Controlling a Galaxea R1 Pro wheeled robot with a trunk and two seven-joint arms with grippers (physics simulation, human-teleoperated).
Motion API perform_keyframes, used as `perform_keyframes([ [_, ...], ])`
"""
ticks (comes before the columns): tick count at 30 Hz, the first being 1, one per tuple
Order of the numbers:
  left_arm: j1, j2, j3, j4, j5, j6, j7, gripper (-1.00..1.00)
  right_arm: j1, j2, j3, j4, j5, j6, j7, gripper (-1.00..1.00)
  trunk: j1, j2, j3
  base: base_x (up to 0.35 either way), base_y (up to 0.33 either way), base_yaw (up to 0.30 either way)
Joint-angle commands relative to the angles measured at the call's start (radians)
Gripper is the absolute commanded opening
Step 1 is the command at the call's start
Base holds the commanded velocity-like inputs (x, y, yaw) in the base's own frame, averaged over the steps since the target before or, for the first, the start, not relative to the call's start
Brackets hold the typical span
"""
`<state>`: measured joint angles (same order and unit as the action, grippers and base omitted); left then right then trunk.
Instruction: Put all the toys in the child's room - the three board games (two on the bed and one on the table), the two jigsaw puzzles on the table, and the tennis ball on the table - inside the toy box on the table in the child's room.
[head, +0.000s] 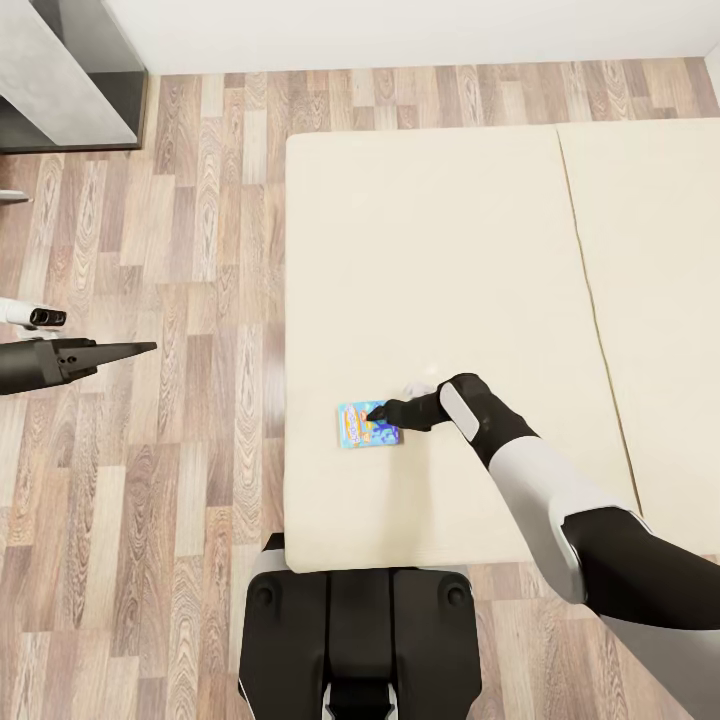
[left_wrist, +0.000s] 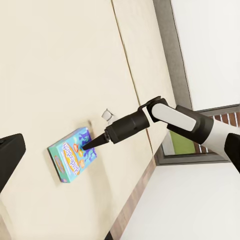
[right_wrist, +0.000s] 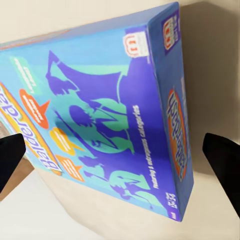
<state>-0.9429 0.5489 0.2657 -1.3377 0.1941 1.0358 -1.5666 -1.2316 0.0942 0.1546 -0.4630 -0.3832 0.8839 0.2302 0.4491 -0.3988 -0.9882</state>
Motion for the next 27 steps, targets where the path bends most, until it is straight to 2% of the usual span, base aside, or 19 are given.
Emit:
perform_keyframes([
  [1, -0.001, 0.000, 0.000, 0.000, -0.001, 0.010, -0.004, 1.00, 0.000, 0.000, 0.002, 0.000, 0.008, -0.003, 0.009, 1.00, 0.001, -0.001, -0.001, 0.000, 0.000, 0.000],
  [27, -0.001, 0.000, 0.001, 0.000, 0.001, 0.010, -0.004, 1.00, 0.000, 0.006, 0.002, -0.002, 0.010, -0.001, 0.006, 1.00, 0.001, -0.001, 0.005, 0.000, 0.000, 0.000],
])
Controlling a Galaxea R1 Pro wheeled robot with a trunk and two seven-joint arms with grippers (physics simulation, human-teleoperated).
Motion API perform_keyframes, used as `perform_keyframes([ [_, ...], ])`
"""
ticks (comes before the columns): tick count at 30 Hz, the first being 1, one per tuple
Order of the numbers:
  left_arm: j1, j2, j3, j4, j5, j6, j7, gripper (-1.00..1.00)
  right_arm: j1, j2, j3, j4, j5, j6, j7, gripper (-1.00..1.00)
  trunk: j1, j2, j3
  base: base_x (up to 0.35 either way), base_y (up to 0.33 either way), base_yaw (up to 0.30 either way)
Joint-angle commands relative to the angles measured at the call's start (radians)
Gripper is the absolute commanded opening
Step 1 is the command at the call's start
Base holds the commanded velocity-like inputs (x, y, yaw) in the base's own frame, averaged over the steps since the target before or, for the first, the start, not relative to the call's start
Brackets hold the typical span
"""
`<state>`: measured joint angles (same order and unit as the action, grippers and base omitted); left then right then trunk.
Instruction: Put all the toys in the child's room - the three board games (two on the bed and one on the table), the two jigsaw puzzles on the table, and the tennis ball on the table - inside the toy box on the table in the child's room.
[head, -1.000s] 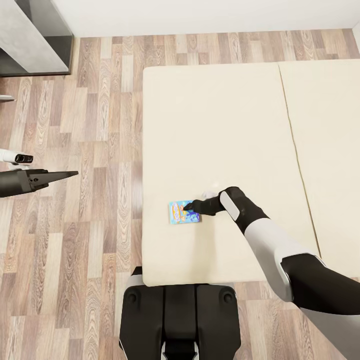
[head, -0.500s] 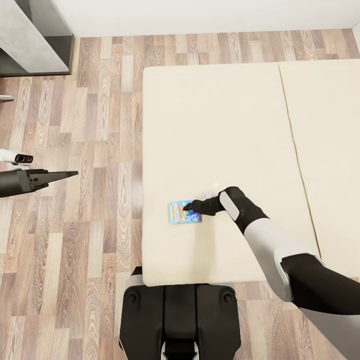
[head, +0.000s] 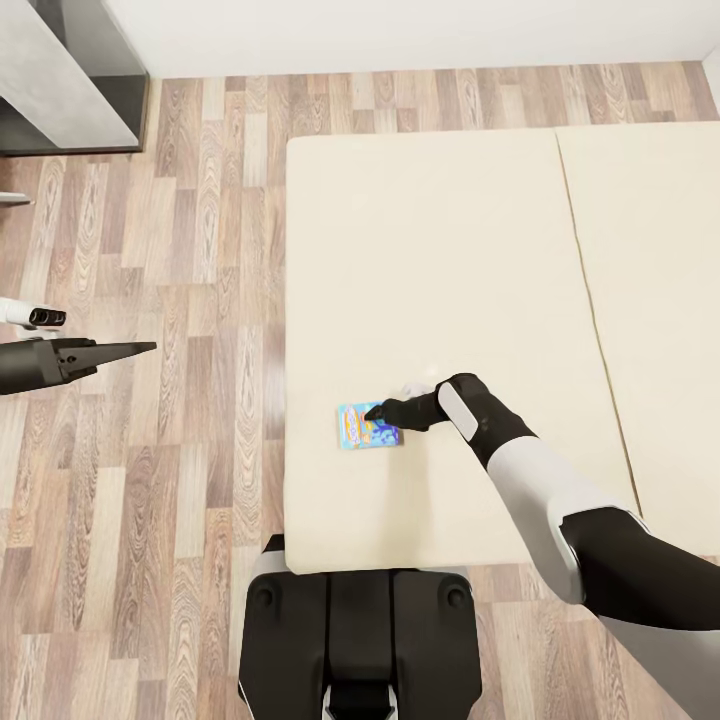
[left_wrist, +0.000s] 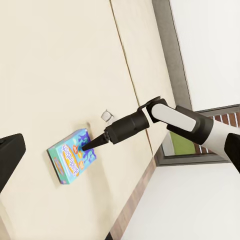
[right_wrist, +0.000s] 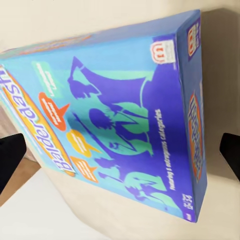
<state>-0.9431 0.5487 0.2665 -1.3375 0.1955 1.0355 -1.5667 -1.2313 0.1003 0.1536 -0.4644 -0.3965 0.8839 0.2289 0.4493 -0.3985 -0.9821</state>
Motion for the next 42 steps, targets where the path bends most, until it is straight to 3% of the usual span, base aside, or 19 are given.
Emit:
perform_keyframes([
  [1, 0.000, 0.000, 0.000, 0.000, -0.001, 0.011, -0.004, 1.00, 0.000, -0.001, 0.003, 0.000, 0.024, 0.000, 0.007, 1.00, 0.001, -0.001, -0.001, 0.000, 0.000, 0.000],
  [25, 0.000, 0.002, 0.000, 0.000, -0.002, 0.011, -0.004, 1.00, 0.000, 0.004, 0.003, 0.000, 0.027, -0.007, 0.008, 1.00, 0.001, -0.001, 0.012, 0.000, 0.000, 0.000],
  [35, 0.001, 0.002, 0.000, 0.000, -0.002, 0.011, -0.004, 1.00, 0.000, 0.048, 0.004, 0.000, 0.029, -0.008, 0.010, 1.00, 0.001, -0.001, 0.012, 0.000, 0.000, 0.000],
  [42, 0.001, 0.002, 0.000, 0.000, -0.003, 0.011, -0.004, 1.00, 0.000, 0.053, 0.004, 0.000, 0.030, -0.008, 0.010, 1.00, 0.001, -0.001, 0.012, 0.000, 0.000, 0.000],
])
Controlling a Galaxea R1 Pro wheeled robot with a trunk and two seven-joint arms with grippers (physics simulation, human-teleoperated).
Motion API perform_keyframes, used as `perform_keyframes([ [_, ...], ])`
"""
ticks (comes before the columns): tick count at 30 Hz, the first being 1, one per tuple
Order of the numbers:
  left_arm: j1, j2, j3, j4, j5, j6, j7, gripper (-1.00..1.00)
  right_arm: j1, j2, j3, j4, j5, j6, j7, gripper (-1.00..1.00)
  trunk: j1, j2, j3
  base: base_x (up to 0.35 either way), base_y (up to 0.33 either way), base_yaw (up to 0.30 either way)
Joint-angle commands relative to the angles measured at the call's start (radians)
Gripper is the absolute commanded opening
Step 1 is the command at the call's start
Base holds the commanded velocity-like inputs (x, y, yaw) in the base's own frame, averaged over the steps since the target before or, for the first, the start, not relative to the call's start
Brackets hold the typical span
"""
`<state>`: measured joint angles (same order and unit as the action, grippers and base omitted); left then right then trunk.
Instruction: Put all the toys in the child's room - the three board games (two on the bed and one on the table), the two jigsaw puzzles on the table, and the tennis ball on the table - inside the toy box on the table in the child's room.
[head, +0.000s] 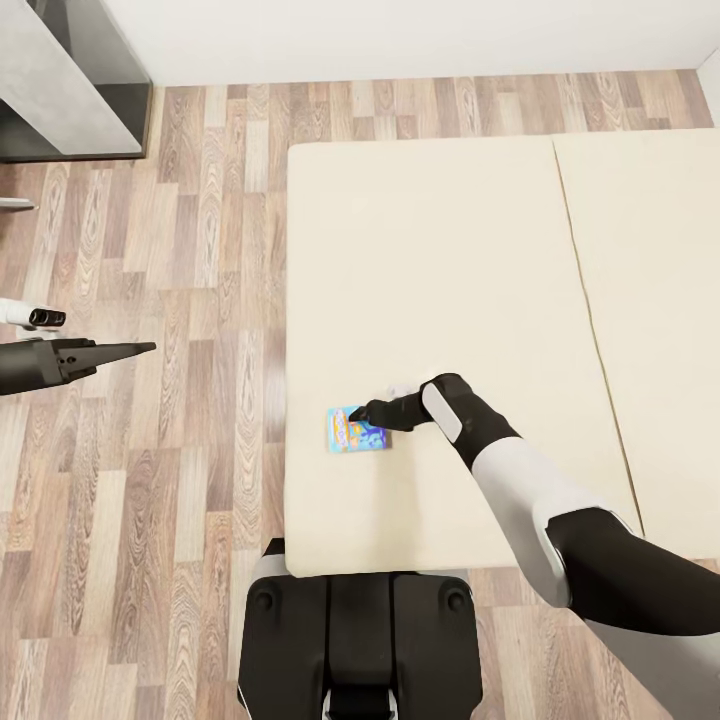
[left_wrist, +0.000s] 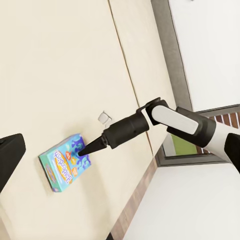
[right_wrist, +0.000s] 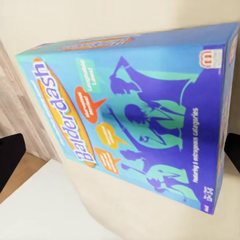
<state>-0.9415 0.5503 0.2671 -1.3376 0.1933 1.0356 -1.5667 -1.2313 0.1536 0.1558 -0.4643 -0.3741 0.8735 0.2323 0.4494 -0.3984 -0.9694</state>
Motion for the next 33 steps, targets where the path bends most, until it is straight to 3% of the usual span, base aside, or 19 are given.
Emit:
perform_keyframes([
  [1, 0.000, 0.000, 0.000, 0.000, -0.001, 0.011, -0.004, 1.00, 0.000, 0.000, 0.002, -0.001, 0.007, 0.002, 0.007, 1.00, 0.001, -0.002, -0.001, 0.000, 0.000, 0.000],
  [8, 0.000, 0.001, 0.000, 0.000, -0.002, 0.011, -0.004, 1.00, 0.000, 0.000, 0.002, -0.007, 0.007, 0.002, 0.007, 1.00, 0.001, -0.002, -0.001, 0.000, 0.000, 0.000],
  [13, 0.000, 0.000, 0.000, 0.000, -0.001, 0.011, -0.004, 1.00, 0.000, 0.021, 0.002, -0.014, 0.007, -0.002, 0.006, 1.00, 0.001, -0.002, -0.001, 0.000, 0.000, 0.000],
  [33, 0.001, 0.000, -0.002, 0.000, -0.001, 0.008, -0.004, 1.00, 0.000, 0.021, 0.003, -0.013, 0.008, -0.083, 0.007, 1.00, 0.001, -0.002, -0.001, 0.000, 0.000, 0.000],
])
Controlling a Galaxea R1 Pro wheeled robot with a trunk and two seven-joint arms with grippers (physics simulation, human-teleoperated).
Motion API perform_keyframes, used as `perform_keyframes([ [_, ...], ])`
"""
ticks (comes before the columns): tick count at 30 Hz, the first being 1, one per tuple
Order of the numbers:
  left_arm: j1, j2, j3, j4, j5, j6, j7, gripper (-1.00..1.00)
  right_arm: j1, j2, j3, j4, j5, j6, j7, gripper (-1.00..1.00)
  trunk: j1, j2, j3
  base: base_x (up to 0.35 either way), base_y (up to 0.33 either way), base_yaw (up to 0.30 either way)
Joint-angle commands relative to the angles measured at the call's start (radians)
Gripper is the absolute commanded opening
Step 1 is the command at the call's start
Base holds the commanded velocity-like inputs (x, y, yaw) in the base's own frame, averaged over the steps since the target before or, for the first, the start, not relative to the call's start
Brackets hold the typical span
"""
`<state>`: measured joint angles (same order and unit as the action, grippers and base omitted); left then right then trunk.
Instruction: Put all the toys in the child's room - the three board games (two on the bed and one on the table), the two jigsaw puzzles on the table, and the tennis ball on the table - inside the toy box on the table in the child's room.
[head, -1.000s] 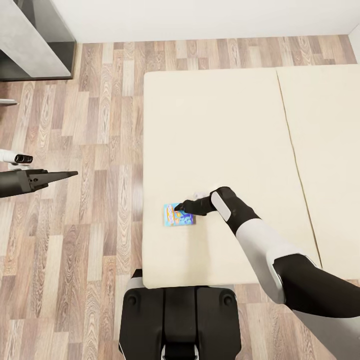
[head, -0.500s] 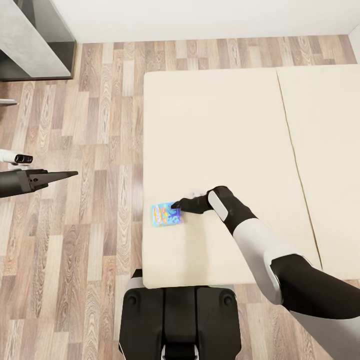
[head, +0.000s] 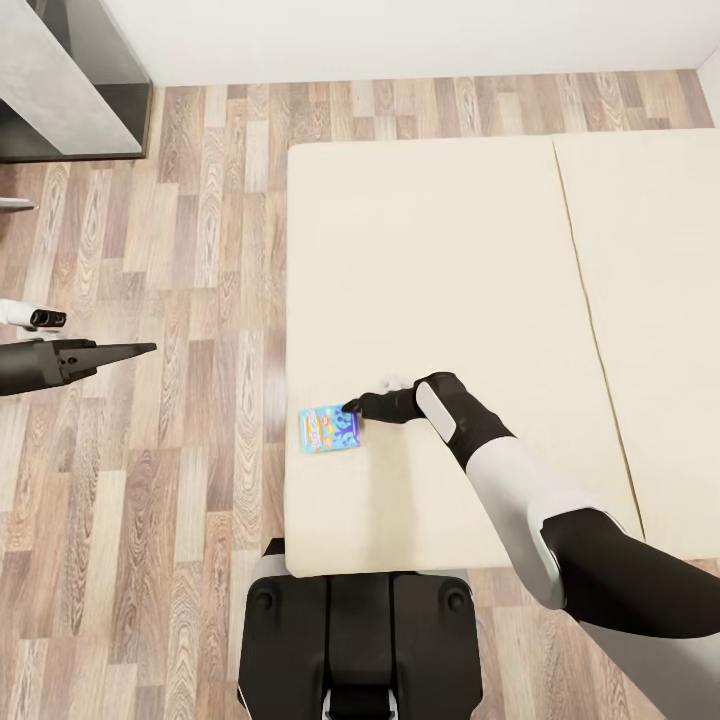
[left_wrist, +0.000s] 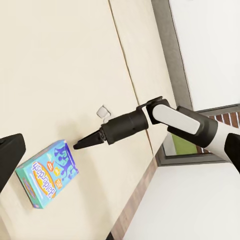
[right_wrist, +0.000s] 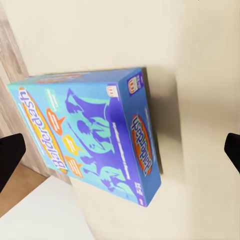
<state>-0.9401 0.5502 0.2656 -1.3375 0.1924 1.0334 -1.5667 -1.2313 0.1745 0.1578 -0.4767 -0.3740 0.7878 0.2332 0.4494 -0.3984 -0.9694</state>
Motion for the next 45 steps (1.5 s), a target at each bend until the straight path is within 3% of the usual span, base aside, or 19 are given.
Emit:
perform_keyframes([
  [1, 0.000, 0.000, 0.000, 0.000, -0.001, 0.010, -0.004, 1.00, 0.000, 0.000, 0.001, 0.000, 0.007, 0.002, 0.006, 1.00, 0.001, -0.002, -0.001, 0.000, 0.000, 0.000],
  [45, 0.000, -0.002, 0.000, 0.000, -0.002, 0.010, -0.003, 1.00, 0.000, 0.000, 0.001, 0.000, 0.009, -0.006, 0.011, 1.00, 0.001, -0.002, -0.001, 0.000, 0.000, 0.000],
])
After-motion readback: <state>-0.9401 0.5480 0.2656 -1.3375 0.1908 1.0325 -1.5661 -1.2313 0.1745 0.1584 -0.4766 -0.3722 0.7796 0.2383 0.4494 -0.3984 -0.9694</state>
